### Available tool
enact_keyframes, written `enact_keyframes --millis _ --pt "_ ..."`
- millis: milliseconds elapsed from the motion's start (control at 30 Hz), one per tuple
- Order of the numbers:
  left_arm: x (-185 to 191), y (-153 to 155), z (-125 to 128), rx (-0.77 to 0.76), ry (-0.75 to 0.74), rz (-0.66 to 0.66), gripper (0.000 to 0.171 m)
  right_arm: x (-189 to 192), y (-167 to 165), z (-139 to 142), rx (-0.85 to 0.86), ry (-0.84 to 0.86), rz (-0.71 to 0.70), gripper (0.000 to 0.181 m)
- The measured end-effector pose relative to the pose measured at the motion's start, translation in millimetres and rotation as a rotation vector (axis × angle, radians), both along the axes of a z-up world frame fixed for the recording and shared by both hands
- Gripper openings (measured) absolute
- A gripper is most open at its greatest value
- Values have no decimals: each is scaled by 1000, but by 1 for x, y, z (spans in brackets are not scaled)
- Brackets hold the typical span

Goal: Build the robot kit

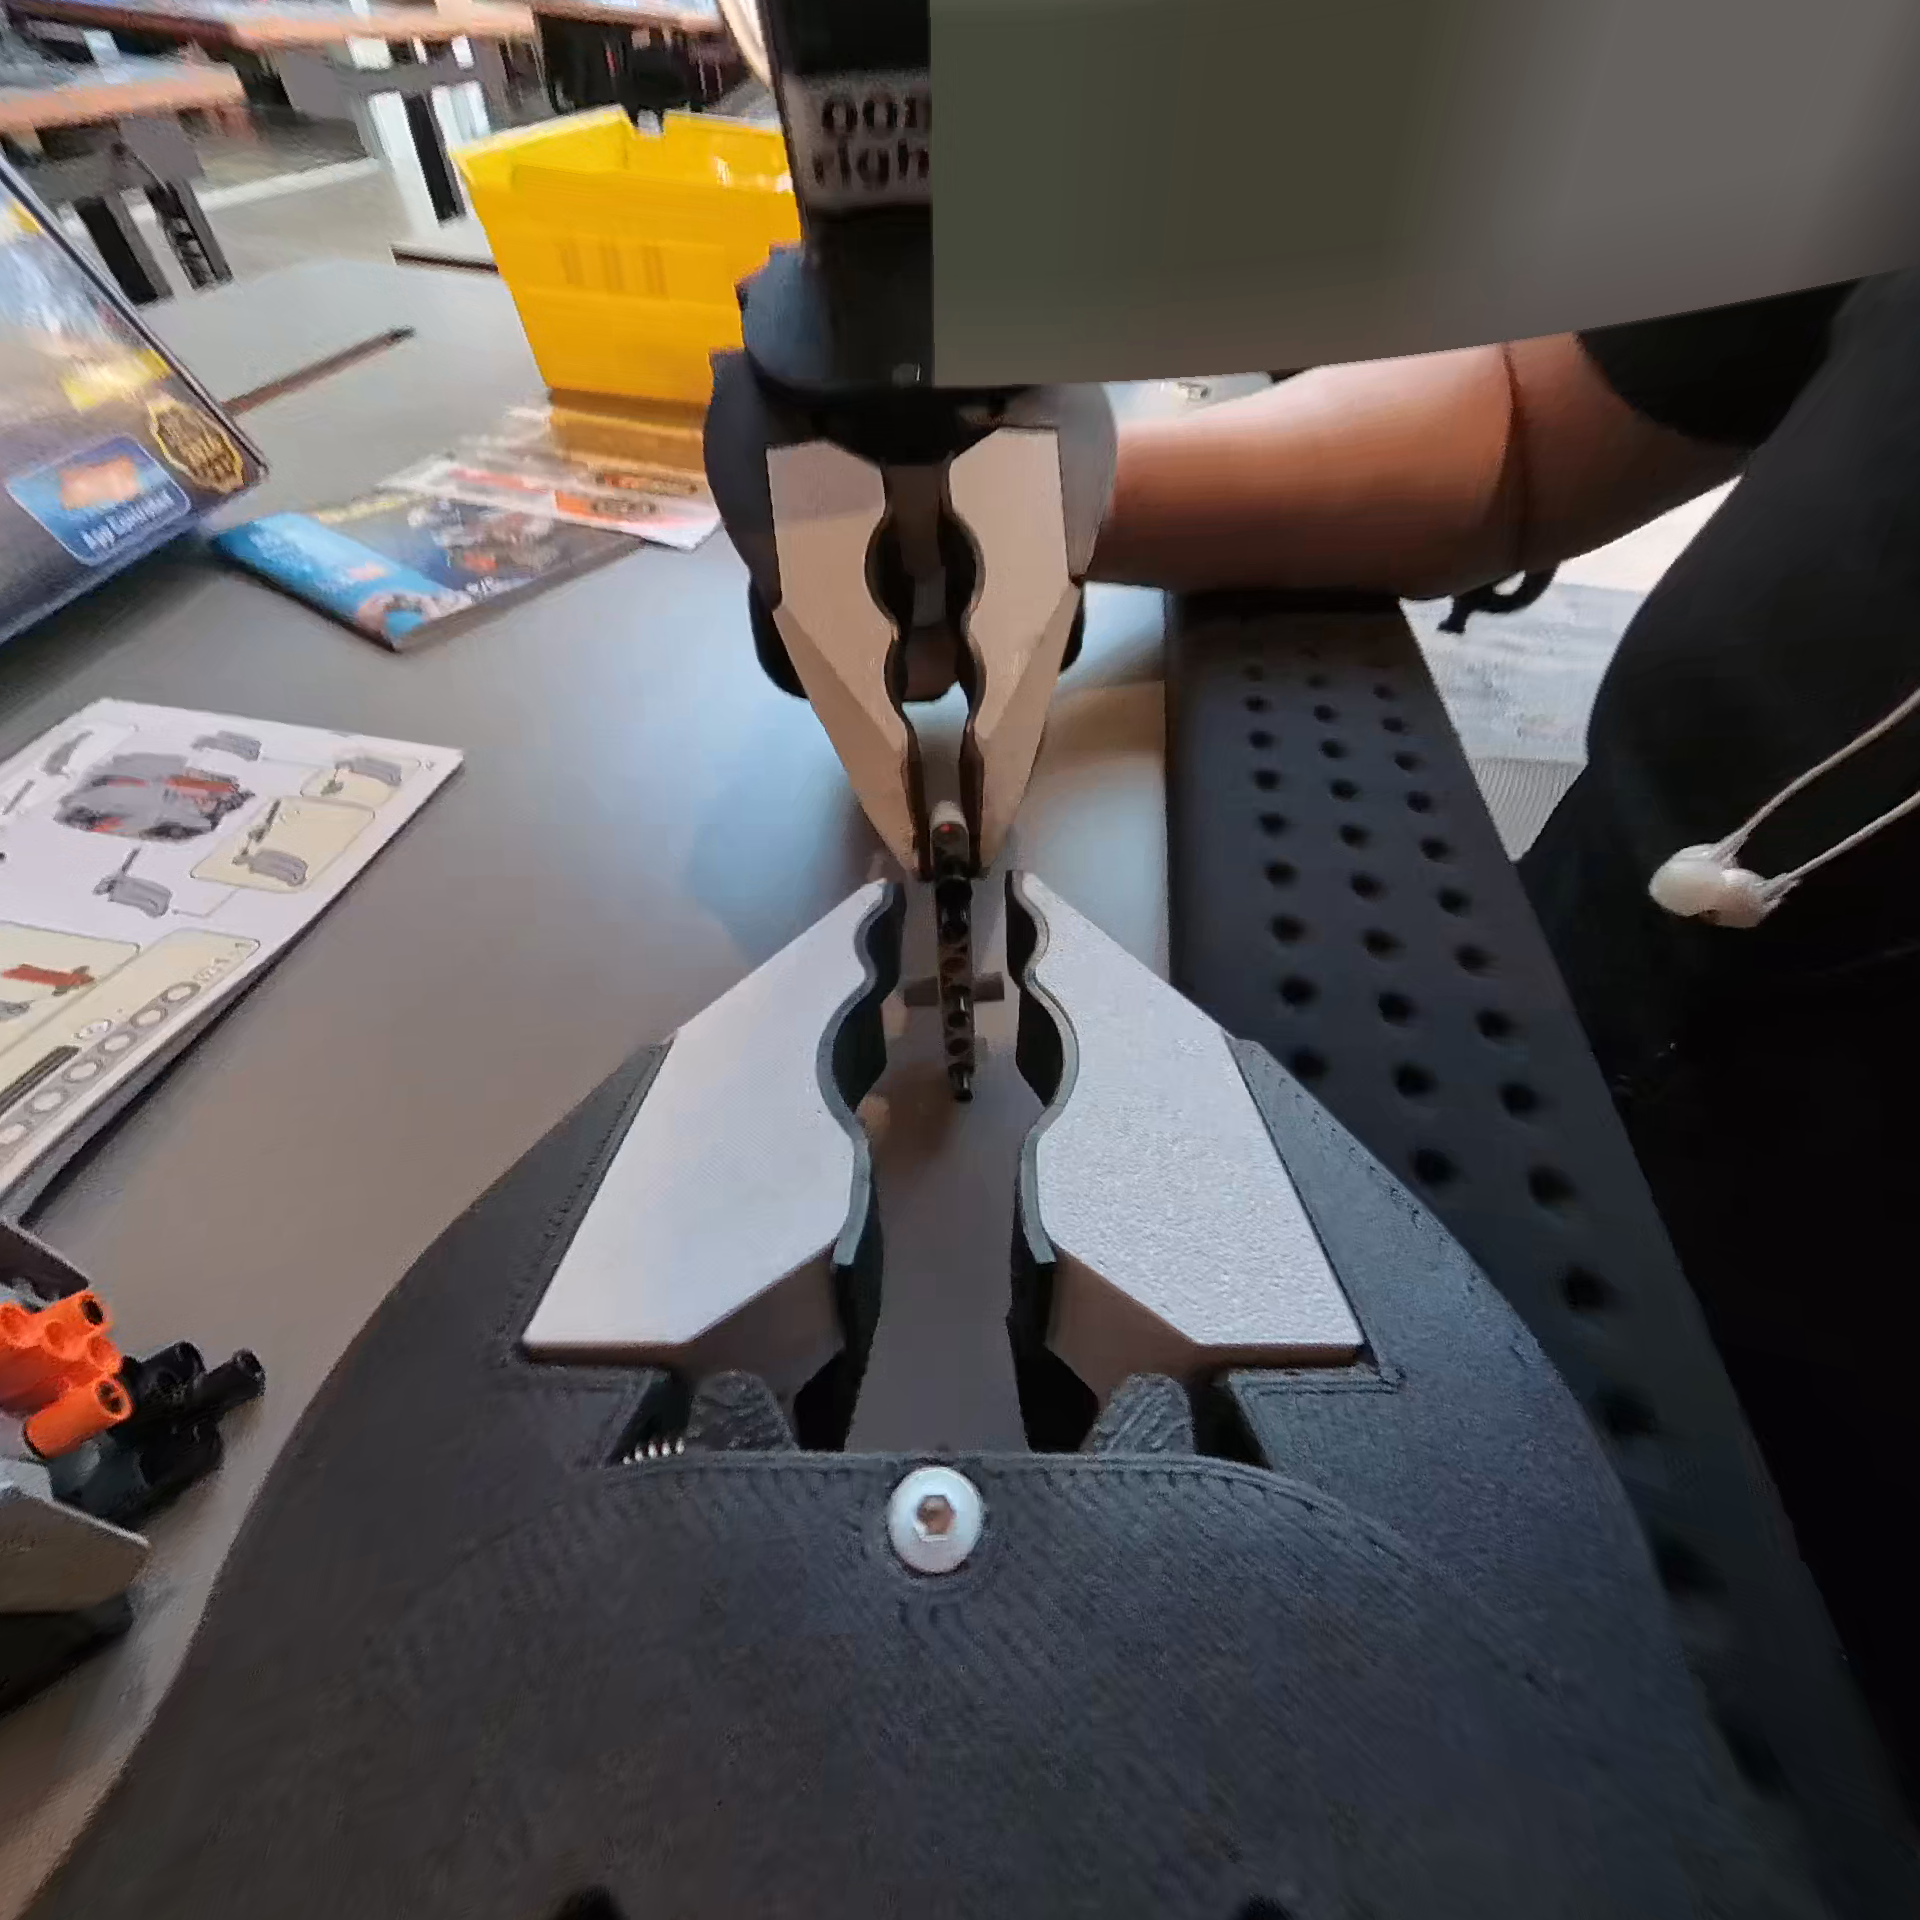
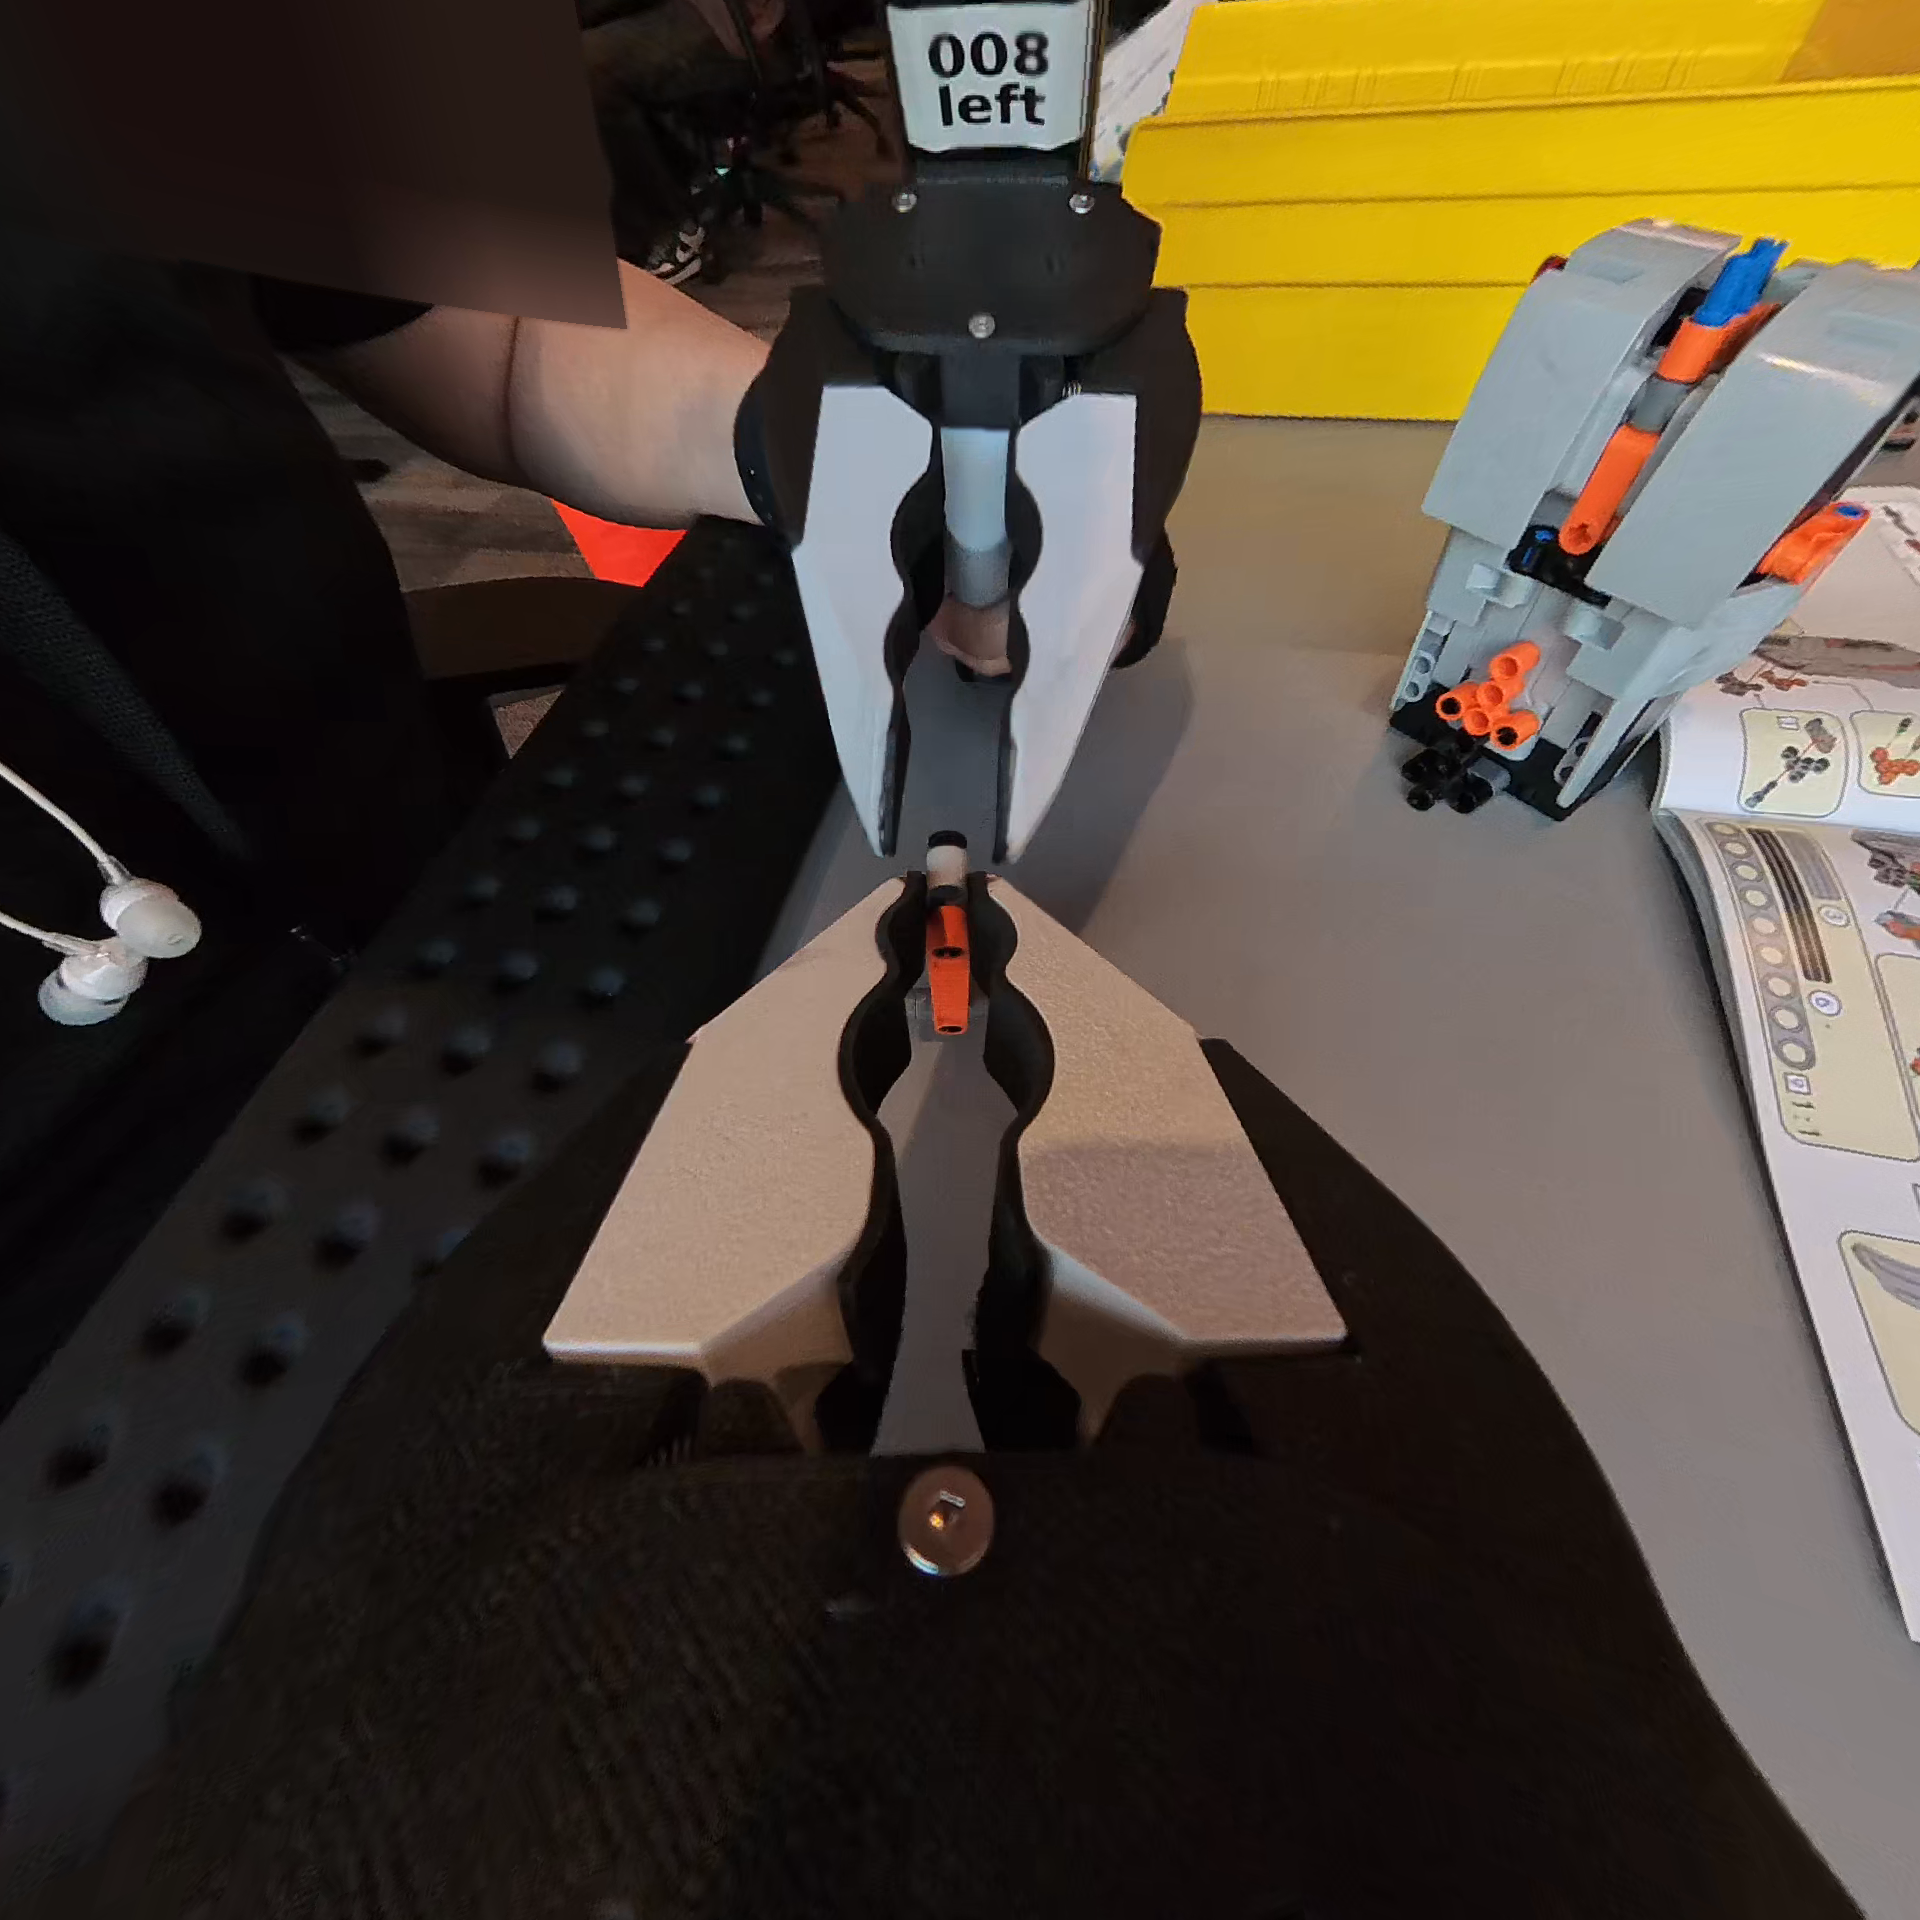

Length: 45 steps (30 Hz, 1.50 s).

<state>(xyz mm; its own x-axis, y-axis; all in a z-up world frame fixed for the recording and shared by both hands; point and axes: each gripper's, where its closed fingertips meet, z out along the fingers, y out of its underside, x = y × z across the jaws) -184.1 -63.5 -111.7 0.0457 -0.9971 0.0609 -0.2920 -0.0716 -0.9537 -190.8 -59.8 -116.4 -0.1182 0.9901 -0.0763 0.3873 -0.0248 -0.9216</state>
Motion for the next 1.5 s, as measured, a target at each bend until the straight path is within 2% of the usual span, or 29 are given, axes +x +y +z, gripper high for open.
enact_keyframes --millis 67,133,633,767,867,1367,1400,1433,1467,1500 --pt "1 3 -2 0 13 13 15 -2 0 1 10 2 -1 7" --pt "1 3 -4 -8 25 4 5 -2 2 -1 26 -3 -13 7" --pt "-2 0 -7 -27 45 -21 5 -6 -1 -2 51 -26 -3 6" --pt "-3 -4 -7 23 63 -25 4 -6 -6 -3 56 -34 19 7" --pt "-7 -9 -5 -27 45 -57 3 -8 -10 -2 51 -17 13 7" --pt "-12 -11 -3 -47 41 -70 2 -3 -15 -4 40 -26 19 8" --pt "-20 1 4 -46 -4 -7 0 8 -11 -12 51 -80 14 8" --pt "-34 17 22 -94 -133 70 0 23 4 -8 47 -54 -56 7" --pt "-44 24 41 -183 -271 83 0 33 17 9 4 31 -107 7" --pt "-45 22 50 -227 -334 50 0 34 19 29 -46 128 -100 7"
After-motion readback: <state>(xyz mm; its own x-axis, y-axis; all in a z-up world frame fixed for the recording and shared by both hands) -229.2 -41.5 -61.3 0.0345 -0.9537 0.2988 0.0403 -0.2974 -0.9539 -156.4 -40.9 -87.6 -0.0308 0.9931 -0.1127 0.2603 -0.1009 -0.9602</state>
